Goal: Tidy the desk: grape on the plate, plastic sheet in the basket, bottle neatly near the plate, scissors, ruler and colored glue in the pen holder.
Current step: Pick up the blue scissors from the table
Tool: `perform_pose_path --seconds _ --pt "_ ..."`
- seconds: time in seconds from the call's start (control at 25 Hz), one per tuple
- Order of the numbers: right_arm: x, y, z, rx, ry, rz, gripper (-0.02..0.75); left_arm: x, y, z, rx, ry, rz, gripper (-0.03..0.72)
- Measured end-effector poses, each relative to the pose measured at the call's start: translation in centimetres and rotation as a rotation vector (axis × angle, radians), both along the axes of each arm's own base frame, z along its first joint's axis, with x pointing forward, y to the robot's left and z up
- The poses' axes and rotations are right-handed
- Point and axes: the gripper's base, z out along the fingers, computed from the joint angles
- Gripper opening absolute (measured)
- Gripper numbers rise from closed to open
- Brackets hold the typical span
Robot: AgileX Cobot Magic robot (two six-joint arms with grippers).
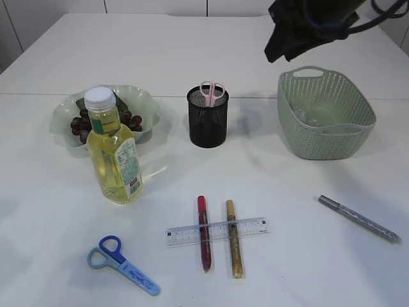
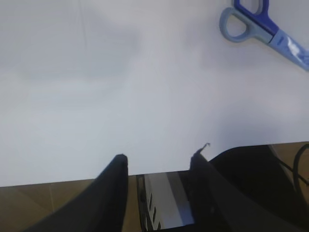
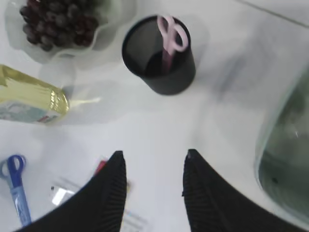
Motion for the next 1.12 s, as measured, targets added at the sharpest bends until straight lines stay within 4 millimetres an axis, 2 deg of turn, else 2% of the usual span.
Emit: perform_pose_path --seconds 0.16,0.36,0.6,0.8,0.92,1.12 --pt "-1.6 -1.0 0.5 -0.1 0.087 -0.104 0.323 0.3 -0.2 0.1 -0.021 -0.037 0.009 0.309" --pt "-3.9 -1.6 -0.5 -0.136 0.158 -0.151 0.323 0.8 -0.4 0.2 -0.048 -0.082 0.028 0.309" --pt "-9.0 -1.2 -1.6 -0.19 0.225 -0.107 0.323 0.8 -0.5 0.2 -0.074 -0.074 0.075 0.309" --pt "-13.0 -0.6 -1.8 -0.215 0.247 -0.082 0.323 -0.2 -1.2 0.2 -0.149 0.042 0.106 0.309" --pt "-13.9 -0.6 -2.1 -0.216 0.254 -0.079 0.323 -0.4 -1.8 0.4 -0.232 0.093 0.227 0.309" --pt "-13.9 -0.6 -2.3 -0.22 0.255 -0.08 0.323 -0.6 -3.4 0.6 -0.281 0.1 0.411 0.309"
